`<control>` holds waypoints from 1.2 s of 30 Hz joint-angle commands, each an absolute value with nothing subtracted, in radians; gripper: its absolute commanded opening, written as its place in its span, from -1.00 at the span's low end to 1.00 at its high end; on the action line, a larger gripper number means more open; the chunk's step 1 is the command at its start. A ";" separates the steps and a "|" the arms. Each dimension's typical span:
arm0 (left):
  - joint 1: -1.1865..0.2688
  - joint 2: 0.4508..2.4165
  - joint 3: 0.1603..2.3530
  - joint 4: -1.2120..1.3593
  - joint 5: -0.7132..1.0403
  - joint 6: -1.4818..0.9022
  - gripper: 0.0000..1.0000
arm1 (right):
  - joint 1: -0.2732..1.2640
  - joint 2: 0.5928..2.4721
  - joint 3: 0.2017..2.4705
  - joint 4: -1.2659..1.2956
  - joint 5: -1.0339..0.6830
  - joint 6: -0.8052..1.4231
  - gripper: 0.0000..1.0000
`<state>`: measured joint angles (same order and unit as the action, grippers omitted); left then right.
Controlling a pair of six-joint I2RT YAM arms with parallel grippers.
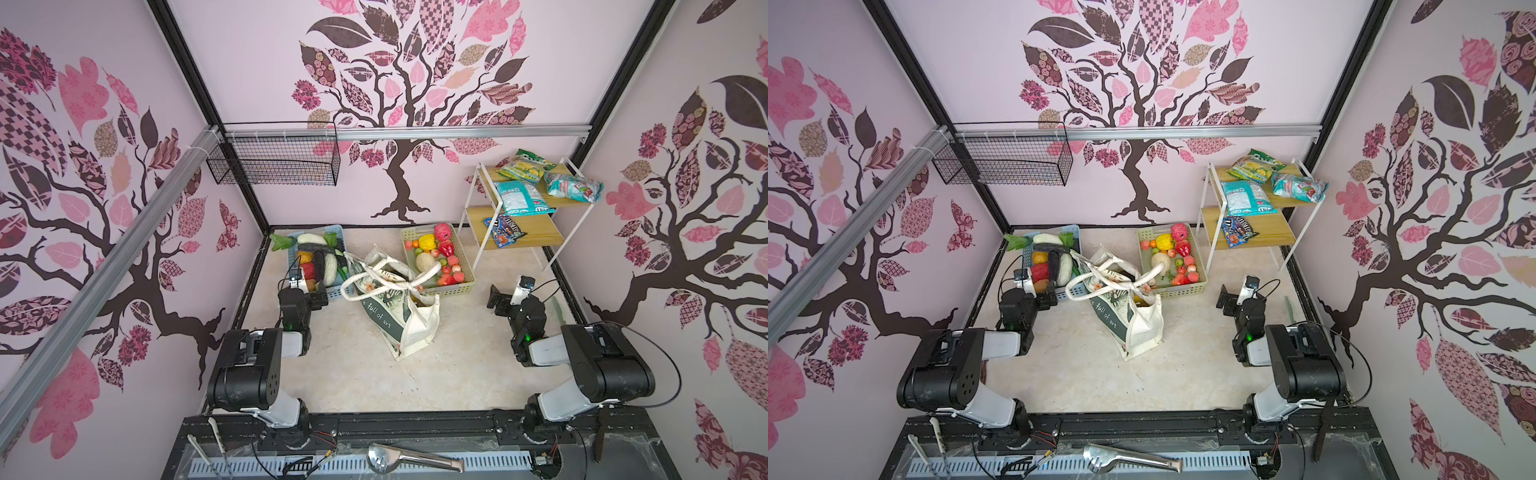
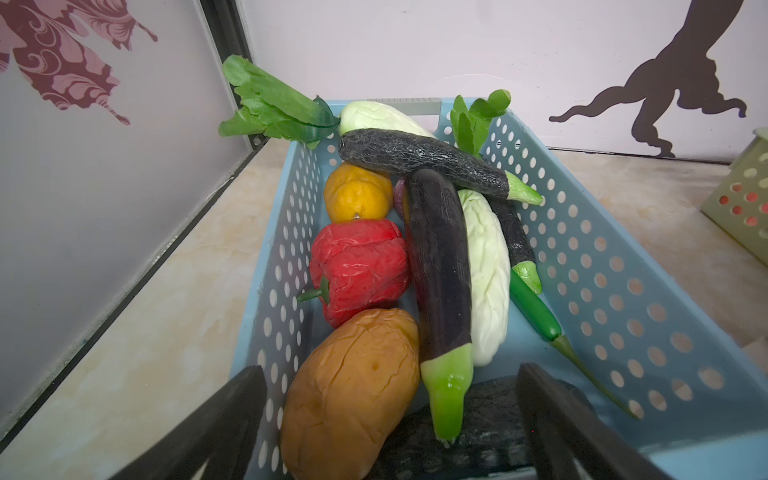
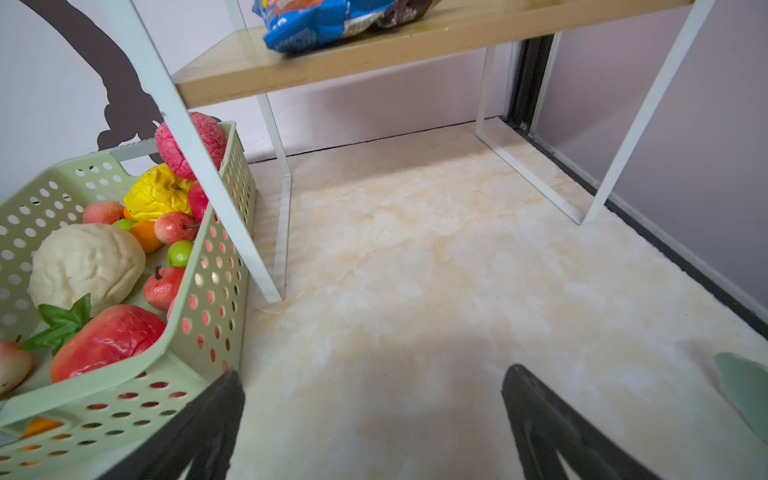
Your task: Place the food into the grocery bag and tie it
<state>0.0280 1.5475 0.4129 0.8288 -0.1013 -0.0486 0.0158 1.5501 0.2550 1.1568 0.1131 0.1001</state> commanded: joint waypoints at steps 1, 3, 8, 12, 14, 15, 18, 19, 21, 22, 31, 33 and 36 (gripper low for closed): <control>0.026 1.559 0.396 0.845 -0.094 -0.038 0.95 | 0.031 1.554 0.276 1.164 0.177 0.080 0.99; 0.026 1.557 0.394 0.846 -0.096 -0.036 0.95 | 0.067 1.554 0.286 1.143 0.258 0.068 1.00; 0.024 1.555 0.392 0.848 -0.098 -0.038 0.95 | 0.068 1.555 0.281 1.158 0.262 0.066 0.99; 0.023 1.555 0.392 0.848 -0.099 -0.038 0.95 | 0.068 1.556 0.280 1.157 0.262 0.066 1.00; 0.023 1.556 0.392 0.849 -0.098 -0.037 0.95 | 0.068 1.555 0.279 1.159 0.262 0.066 0.99; 0.023 1.555 0.392 0.848 -0.099 -0.036 0.95 | 0.069 1.554 0.280 1.158 0.261 0.066 0.99; 0.024 1.557 0.393 0.849 -0.099 -0.036 0.95 | 0.068 1.554 0.280 1.158 0.261 0.066 0.99; 0.023 1.557 0.393 0.849 -0.099 -0.035 0.95 | 0.069 1.555 0.280 1.158 0.261 0.067 1.00; 0.024 1.556 0.393 0.848 -0.098 -0.035 0.95 | 0.068 1.556 0.280 1.159 0.261 0.067 0.99; 0.023 1.557 0.393 0.849 -0.100 -0.036 0.95 | 0.068 1.556 0.281 1.158 0.261 0.066 1.00; 0.022 1.557 0.392 0.849 -0.099 -0.035 0.95 | 0.069 1.556 0.279 1.158 0.261 0.066 1.00; 0.023 1.556 0.393 0.850 -0.099 -0.036 0.95 | 0.068 1.556 0.280 1.159 0.262 0.066 0.99; 0.024 1.557 0.393 0.848 -0.099 -0.036 0.95 | 0.068 1.556 0.280 1.157 0.262 0.066 1.00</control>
<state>0.0273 1.5475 0.4129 0.8288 -0.1017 -0.0479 0.0658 1.5501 0.2565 1.1515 0.2497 0.0776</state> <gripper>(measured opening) 0.974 0.997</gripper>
